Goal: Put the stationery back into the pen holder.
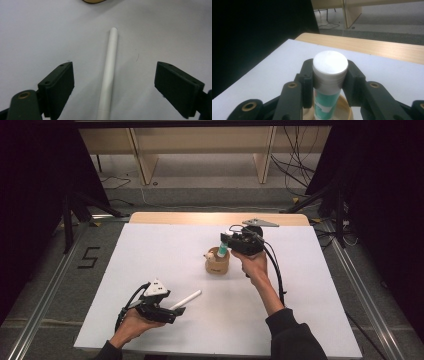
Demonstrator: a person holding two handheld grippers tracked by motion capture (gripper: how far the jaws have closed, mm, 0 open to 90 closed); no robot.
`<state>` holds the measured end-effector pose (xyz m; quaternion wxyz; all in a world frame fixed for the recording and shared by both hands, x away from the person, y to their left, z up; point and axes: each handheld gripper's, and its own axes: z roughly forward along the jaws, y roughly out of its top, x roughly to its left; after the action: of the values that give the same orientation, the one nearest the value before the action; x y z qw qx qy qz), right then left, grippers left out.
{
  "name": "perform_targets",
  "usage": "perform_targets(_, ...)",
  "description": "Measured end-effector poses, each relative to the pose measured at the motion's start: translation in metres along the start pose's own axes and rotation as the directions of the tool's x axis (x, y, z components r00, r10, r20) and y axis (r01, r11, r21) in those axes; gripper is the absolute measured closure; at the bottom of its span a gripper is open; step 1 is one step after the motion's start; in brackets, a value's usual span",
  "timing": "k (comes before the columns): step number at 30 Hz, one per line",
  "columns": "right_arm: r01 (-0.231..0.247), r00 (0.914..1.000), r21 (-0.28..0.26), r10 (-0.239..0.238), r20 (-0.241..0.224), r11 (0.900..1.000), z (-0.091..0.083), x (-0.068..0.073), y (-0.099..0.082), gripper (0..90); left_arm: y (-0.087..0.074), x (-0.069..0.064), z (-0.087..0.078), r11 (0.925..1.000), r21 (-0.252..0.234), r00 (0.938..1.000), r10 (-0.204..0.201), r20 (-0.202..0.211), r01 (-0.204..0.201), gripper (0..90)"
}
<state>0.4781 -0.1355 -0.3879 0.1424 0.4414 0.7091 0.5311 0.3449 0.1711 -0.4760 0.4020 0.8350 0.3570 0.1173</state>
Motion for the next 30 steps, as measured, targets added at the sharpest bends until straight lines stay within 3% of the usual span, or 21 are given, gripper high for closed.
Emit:
perform_targets(16,0.023,0.9993,0.079,-0.025,0.027,0.9966,0.025,-0.002,-0.006,65.3,0.000,0.001,0.001,0.9995,0.026,0.9999,0.015,-0.002,-0.015,16.0)
perform_targets(30,0.025,0.9992,0.113,-0.028,0.029,0.9932,0.037,-0.002,-0.009,65.3,-0.001,0.001,0.002,0.9992,0.036,0.9998,0.018,-0.001,-0.018,16.1)
